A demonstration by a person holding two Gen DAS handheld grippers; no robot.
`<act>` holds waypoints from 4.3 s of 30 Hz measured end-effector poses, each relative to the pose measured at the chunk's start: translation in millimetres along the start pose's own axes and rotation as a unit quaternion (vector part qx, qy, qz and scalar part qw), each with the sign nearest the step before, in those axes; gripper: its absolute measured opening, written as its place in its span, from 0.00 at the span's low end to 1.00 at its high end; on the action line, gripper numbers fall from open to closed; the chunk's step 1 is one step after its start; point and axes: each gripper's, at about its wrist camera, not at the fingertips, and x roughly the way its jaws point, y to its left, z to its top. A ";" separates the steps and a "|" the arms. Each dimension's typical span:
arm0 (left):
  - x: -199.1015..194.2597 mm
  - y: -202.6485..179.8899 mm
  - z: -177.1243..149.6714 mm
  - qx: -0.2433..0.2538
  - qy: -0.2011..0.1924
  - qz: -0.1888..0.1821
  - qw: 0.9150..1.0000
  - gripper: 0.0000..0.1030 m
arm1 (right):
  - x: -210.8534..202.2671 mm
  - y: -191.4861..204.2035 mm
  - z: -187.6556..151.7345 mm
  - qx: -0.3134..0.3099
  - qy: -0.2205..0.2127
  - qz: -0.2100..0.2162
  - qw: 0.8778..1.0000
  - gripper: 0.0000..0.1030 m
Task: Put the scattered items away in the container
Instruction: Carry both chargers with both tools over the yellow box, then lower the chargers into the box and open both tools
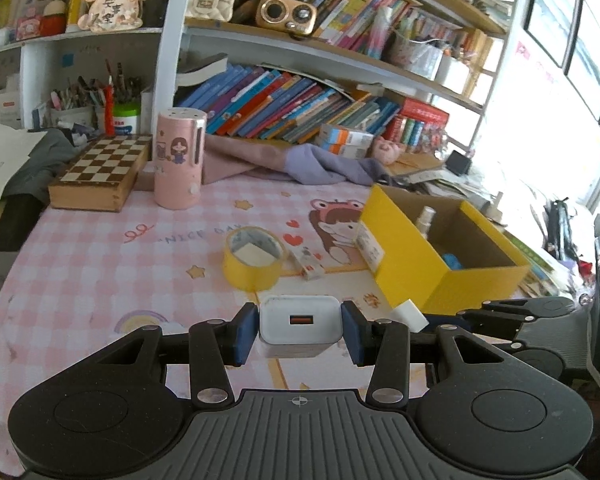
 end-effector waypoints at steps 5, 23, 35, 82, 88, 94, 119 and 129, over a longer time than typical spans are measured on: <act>-12.7 -13.3 -14.9 0.008 0.006 -0.020 1.000 0.42 | -18.8 5.5 -22.9 0.013 0.007 -0.012 1.000 0.24; -1.9 -66.9 -37.0 0.047 0.041 -0.108 0.992 0.42 | -67.9 -28.8 -77.9 0.085 0.029 -0.089 0.992 0.24; 26.9 -109.0 -31.7 0.086 0.062 -0.159 0.982 0.42 | -80.2 -68.4 -92.9 0.126 0.039 -0.131 0.983 0.24; 139.2 -179.4 86.0 0.147 -0.011 -0.155 0.977 0.42 | -50.6 -221.8 25.9 0.091 -0.056 -0.141 0.984 0.24; 176.0 -184.9 86.3 0.158 0.015 -0.128 0.979 0.42 | -8.7 -249.4 39.3 0.073 -0.027 -0.127 0.989 0.24; 208.8 -193.5 72.1 0.174 0.052 -0.100 0.978 0.43 | 36.0 -273.7 44.4 0.073 0.027 -0.100 0.992 0.24; 227.5 -198.6 39.8 0.178 0.109 -0.074 0.975 0.43 | 109.7 -273.4 20.7 0.031 0.172 -0.025 0.984 0.24; 223.7 -199.8 36.5 0.179 0.095 -0.057 0.978 0.47 | 106.1 -272.8 19.8 0.039 0.159 -0.031 0.986 0.24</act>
